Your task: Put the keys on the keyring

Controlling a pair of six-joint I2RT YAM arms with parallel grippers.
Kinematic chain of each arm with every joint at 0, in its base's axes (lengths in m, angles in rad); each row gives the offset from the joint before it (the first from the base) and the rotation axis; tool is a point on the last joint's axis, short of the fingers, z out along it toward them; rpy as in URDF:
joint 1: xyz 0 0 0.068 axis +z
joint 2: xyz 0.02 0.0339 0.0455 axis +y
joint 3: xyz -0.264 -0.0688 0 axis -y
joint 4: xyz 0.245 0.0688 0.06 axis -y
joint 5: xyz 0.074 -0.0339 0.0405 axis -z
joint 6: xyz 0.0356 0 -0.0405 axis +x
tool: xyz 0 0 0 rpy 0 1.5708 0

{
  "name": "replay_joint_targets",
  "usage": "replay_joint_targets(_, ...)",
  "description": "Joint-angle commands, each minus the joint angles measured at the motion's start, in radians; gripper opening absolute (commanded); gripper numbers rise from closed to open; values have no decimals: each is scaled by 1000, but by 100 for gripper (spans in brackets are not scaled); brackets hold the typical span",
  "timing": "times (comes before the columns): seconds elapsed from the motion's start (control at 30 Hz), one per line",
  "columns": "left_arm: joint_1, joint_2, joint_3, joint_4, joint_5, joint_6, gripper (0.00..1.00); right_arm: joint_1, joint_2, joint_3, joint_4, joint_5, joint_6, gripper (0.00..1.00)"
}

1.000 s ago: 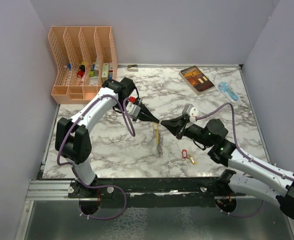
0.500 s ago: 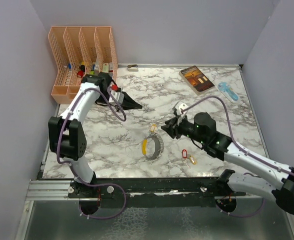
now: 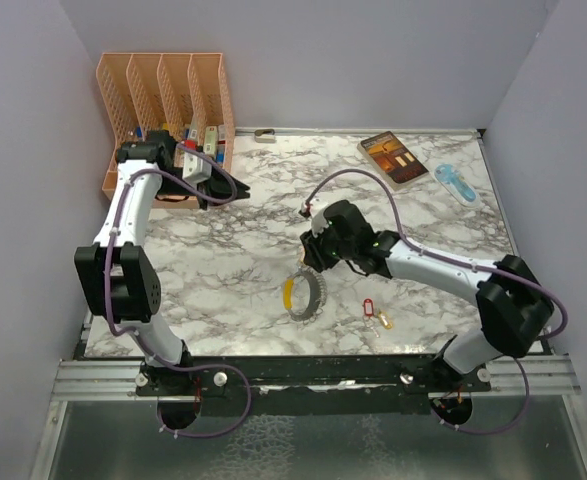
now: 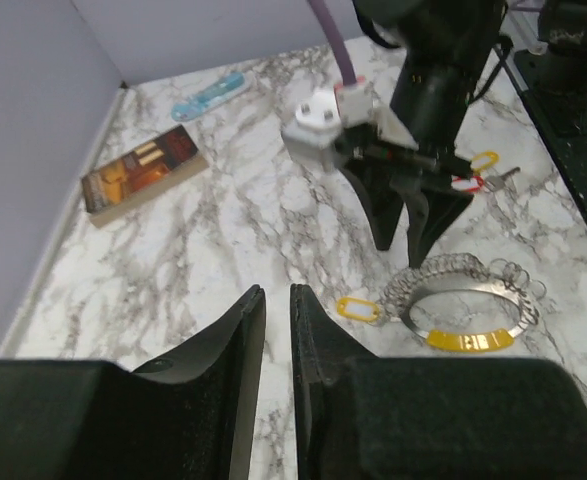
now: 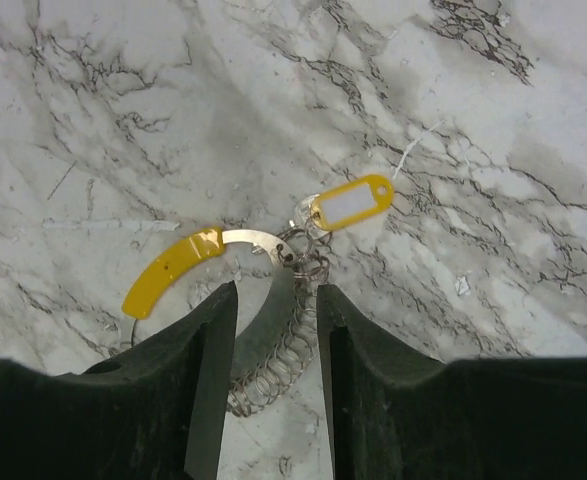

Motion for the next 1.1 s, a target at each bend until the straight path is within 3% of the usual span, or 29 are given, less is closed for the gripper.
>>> replay_joint_targets(0.0, 18, -64, 195, -10, 155, -215, 20, 4, 121, 110, -52, -22, 14, 39)
replay_joint_targets(0.2, 18, -60, 353, -10, 155, -355, 21, -5, 253, 203, -94, -26, 25, 38)
replay_joint_targets(0.47, 18, -140, 271, -11, 154, -262, 24, -31, 274, 191, -102, -22, 52, 37)
replay_joint_targets(1.07, 24, -116, 235, -11, 154, -238, 24, -42, 367, 202, -71, -151, 66, 29)
